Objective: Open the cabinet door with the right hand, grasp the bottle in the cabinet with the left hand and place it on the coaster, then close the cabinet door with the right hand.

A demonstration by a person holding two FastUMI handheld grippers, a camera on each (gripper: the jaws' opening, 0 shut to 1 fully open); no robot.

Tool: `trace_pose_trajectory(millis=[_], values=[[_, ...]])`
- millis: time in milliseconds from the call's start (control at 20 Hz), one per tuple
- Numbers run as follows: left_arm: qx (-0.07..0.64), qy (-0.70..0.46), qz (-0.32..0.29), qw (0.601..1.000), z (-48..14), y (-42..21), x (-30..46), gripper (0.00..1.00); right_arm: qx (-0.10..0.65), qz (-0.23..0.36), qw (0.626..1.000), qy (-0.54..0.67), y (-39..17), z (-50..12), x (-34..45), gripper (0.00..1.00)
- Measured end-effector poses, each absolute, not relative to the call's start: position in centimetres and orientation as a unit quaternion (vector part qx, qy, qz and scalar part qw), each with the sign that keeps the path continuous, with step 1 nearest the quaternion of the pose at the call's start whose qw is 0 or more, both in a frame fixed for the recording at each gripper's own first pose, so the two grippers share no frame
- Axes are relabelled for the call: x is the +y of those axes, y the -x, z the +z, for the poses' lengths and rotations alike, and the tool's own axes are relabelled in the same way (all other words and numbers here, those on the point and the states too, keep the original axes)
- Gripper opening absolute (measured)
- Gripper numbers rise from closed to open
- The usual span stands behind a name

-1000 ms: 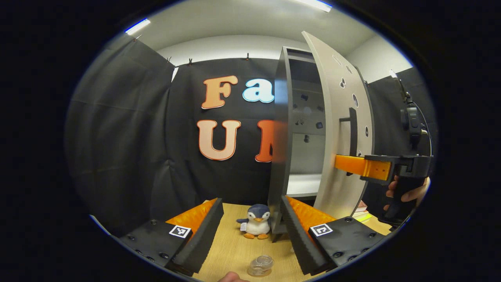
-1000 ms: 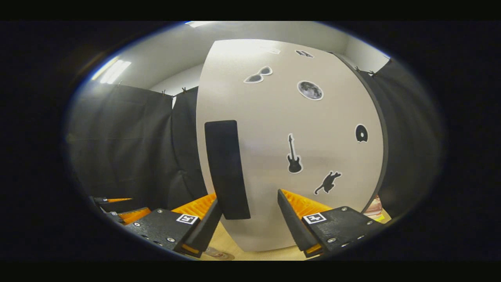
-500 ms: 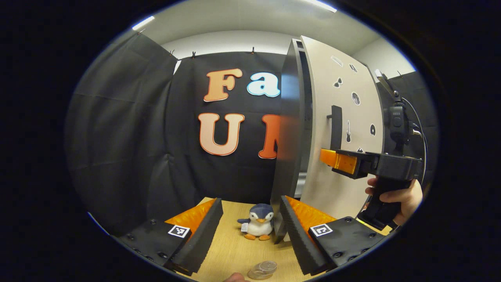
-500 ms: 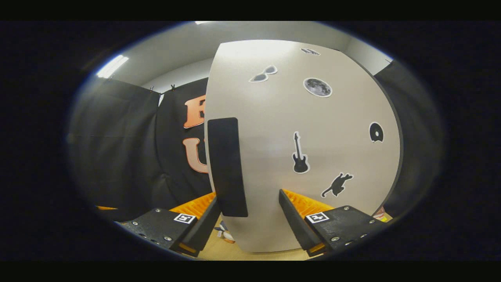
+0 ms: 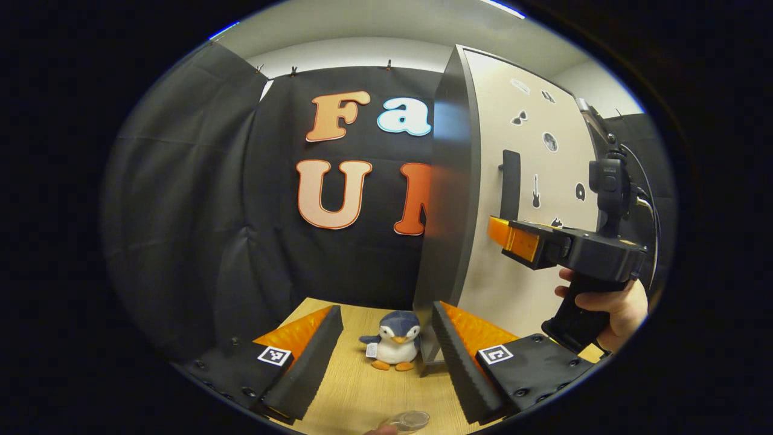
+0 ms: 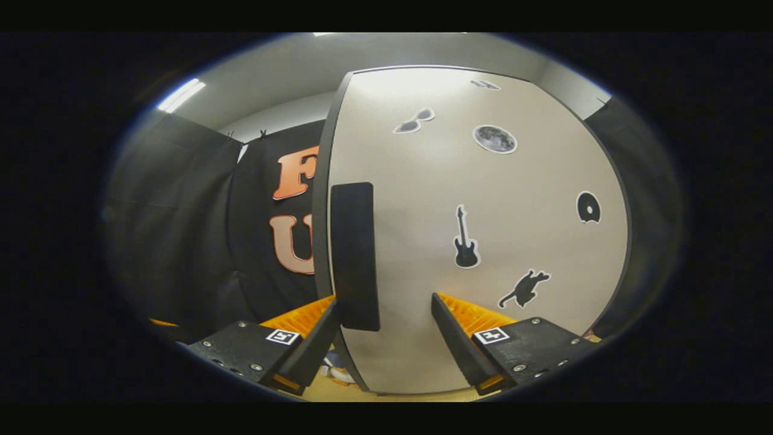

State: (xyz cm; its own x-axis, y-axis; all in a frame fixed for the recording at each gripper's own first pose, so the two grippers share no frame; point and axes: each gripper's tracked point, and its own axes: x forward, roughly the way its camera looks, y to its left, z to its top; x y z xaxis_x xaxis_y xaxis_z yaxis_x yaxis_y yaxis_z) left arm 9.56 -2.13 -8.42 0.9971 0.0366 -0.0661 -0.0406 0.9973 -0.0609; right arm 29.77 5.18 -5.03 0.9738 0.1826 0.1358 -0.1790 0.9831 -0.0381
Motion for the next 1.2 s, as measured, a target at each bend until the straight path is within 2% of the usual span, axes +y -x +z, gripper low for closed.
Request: trace_pose_trajectory(millis=[250,400,700,750,950,1200], values=[[0.034,0.040,0.005,0.999,-8.1,-9.4,-3.3,0.97,-0.038,0.103,0.994,-0.009,-29.3,-5.5,5.3,0.90],[0.023,0.029,-0.002,0.999,-6.9,-8.2,-4.4,0.97,-0.033,0.107,0.993,-0.027,-26.7,-4.9,4.5,0.92],[0.011,0.024,-0.016,1.000,-5.1,-4.7,-6.9,0.99,-0.044,0.088,0.995,-0.022,-16.9,-3.3,0.3,0.92],[0.012,0.024,-0.018,0.999,-5.0,-4.0,-7.3,0.94,-0.042,0.087,0.995,-0.020,-15.1,-3.4,-0.4,0.92],[-0.004,0.014,-0.019,1.000,-2.8,-1.2,-9.0,0.97,-0.040,0.064,0.997,-0.016,-8.6,-3.5,-3.2,0.92],[-0.016,0.003,-0.033,0.999,-1.4,2.0,-11.4,0.94,-0.027,0.035,0.999,-0.028,-3.0,-3.8,-6.3,0.93]])
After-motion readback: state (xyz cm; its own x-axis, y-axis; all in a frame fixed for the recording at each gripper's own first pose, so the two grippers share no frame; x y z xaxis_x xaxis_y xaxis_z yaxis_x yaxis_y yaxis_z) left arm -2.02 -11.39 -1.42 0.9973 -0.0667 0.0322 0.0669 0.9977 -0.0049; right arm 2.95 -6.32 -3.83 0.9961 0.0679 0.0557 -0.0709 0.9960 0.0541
